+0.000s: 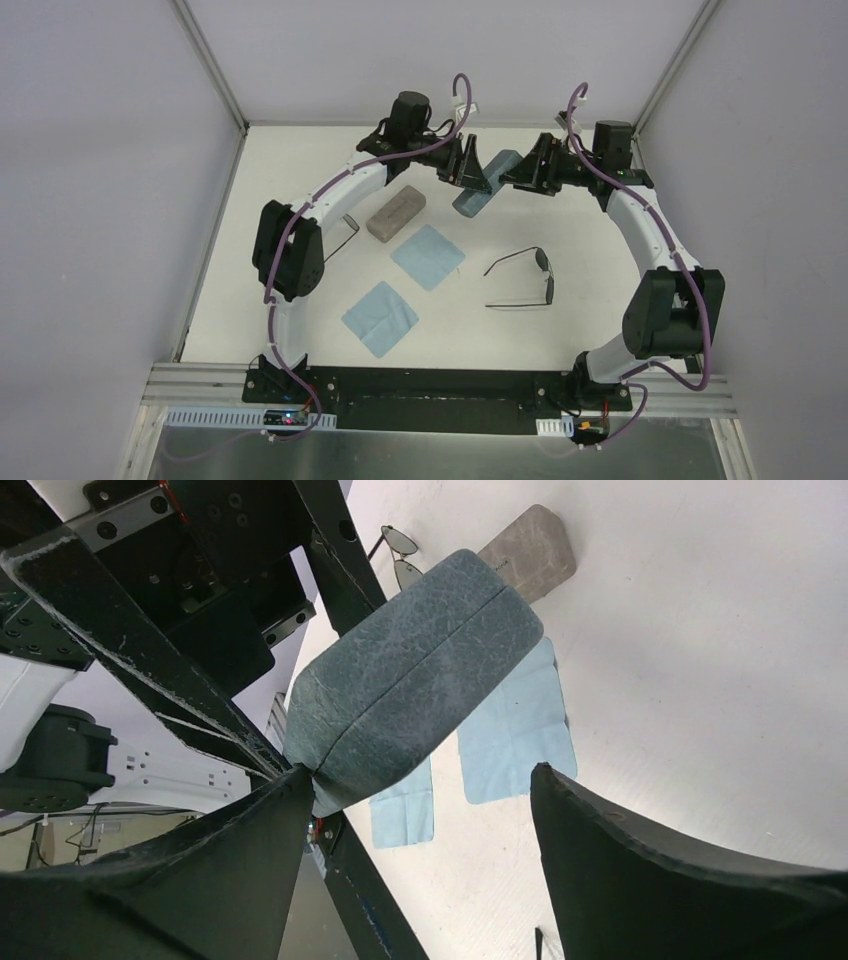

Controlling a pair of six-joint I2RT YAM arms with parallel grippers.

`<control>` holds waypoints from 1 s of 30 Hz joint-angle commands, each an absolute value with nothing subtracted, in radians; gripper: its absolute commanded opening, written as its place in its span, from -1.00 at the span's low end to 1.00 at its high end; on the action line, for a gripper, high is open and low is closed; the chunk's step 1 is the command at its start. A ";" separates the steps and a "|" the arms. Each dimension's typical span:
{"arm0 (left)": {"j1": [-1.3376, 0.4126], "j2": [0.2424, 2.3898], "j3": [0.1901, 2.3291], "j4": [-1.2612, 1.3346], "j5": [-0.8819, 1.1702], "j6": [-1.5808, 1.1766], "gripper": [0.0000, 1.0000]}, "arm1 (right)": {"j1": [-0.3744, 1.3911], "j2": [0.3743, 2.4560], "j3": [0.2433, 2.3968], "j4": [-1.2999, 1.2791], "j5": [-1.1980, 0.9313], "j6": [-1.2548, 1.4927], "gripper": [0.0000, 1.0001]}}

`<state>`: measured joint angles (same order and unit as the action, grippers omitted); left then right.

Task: Organize the sunglasses
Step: Open the sunglasses case.

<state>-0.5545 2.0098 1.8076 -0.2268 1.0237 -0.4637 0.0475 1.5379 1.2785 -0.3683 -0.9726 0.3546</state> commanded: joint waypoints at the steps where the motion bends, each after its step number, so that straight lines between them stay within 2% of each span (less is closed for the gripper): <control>1: -0.549 1.955 1.819 -0.107 1.096 -0.489 -1.00 | 0.063 1.496 1.277 -0.377 -0.966 0.292 0.63; 7: -0.549 1.954 1.821 -0.080 1.114 -0.509 -1.00 | 0.073 1.491 1.261 -0.396 -0.927 0.276 0.62; 11: -0.549 1.950 1.824 -0.054 1.137 -0.523 -1.00 | 0.068 1.488 1.227 -0.409 -0.873 0.278 0.54; 17: -0.551 1.941 1.823 -0.013 1.174 -0.542 -1.00 | -0.019 1.518 1.167 -0.422 -0.779 0.319 0.44; 23: -0.556 1.936 1.811 0.019 1.204 -0.558 -1.00 | -0.066 1.538 1.148 -0.408 -0.736 0.321 0.44; 27: -0.555 1.936 1.803 0.014 1.184 -0.553 -1.00 | -0.066 1.517 1.164 -0.389 -0.809 0.313 0.47; 30: -0.556 1.940 1.804 -0.029 1.136 -0.524 -1.00 | -0.047 1.469 1.198 -0.389 -0.964 0.276 0.60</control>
<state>-0.5510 2.0006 1.7996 -0.0589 1.1542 -0.5404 -0.0689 1.5455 1.1400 -0.4191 -0.7994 0.3195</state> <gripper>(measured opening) 0.666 0.760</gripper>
